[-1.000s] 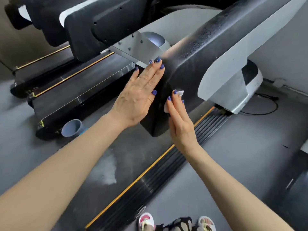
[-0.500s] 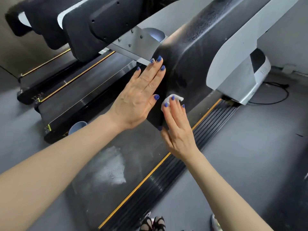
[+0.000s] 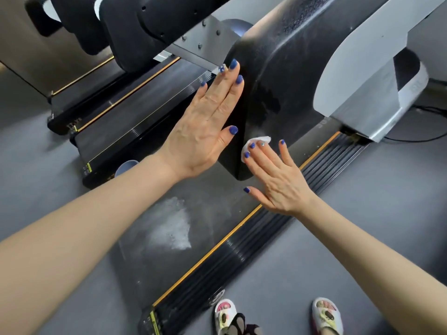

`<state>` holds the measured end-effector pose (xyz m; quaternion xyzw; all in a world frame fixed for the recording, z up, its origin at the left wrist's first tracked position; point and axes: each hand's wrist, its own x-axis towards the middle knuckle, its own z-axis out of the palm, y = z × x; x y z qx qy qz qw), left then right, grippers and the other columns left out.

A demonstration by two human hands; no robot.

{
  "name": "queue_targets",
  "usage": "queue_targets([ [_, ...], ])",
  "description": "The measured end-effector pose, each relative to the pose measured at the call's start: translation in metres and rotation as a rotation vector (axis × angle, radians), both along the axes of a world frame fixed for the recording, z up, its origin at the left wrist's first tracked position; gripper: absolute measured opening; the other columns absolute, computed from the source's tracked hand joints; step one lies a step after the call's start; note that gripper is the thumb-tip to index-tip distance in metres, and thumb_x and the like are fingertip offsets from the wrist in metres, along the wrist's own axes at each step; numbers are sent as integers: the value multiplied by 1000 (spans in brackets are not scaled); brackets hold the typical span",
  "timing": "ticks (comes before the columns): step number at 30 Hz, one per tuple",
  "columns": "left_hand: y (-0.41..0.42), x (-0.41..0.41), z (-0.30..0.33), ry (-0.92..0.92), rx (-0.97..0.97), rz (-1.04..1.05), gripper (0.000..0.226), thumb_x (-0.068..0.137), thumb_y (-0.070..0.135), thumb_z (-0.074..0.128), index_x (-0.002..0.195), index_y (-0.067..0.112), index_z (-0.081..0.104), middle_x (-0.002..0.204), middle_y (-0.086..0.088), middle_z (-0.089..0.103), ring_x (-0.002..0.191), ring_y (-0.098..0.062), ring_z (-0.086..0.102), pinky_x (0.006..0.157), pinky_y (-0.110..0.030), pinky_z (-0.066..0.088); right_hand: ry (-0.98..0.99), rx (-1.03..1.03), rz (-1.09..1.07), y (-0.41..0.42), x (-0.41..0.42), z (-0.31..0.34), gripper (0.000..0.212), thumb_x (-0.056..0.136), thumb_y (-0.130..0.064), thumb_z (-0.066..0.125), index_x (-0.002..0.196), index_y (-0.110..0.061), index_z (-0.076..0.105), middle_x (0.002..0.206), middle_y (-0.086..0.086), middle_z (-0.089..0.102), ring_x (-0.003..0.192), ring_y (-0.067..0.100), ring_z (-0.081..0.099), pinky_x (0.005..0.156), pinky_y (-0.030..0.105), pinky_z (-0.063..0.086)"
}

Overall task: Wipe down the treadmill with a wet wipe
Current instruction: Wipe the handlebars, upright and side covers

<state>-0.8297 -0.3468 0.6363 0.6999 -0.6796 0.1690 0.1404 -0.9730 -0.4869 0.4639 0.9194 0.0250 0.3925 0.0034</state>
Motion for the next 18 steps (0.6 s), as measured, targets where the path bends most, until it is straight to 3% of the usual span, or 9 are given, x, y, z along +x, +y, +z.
queue_targets([
  [6,0,-4,-1,-76,-4,24,63,105,21,46,155,-7,20,162,-31,16,153,-40,15,126,-53,12,43,-82,1,-20,-4,-21,79,101,-45,40,161,-18,-3,163,6,18,156,18,-4,124,49,-12],
  [11,-5,-1,-7,-203,-22,-43,64,104,24,49,152,-9,21,157,-36,24,150,-44,20,123,-55,9,71,22,-41,-7,-9,-36,80,100,-49,37,161,-17,-4,168,0,-8,156,19,-6,124,48,-10],
  [14,-7,0,-11,-206,-53,-35,63,105,25,47,151,-5,16,157,-36,23,153,-33,6,123,-51,6,35,86,-32,29,6,-40,74,104,-52,26,160,-16,-7,168,1,-15,155,19,-8,124,46,-11],
  [16,-8,2,-13,-197,-66,-38,61,106,29,42,151,-3,16,156,-35,22,152,-22,-6,124,-48,3,34,124,-78,35,7,-53,72,105,-51,22,161,-17,-7,169,2,-11,156,19,-7,125,46,-9],
  [18,-8,2,-13,-169,-60,-51,60,107,30,40,150,-3,16,156,-36,22,151,-21,-7,124,-50,5,41,206,-153,37,0,-66,71,106,-51,21,161,-17,-8,167,3,-4,156,18,-7,125,47,-8],
])
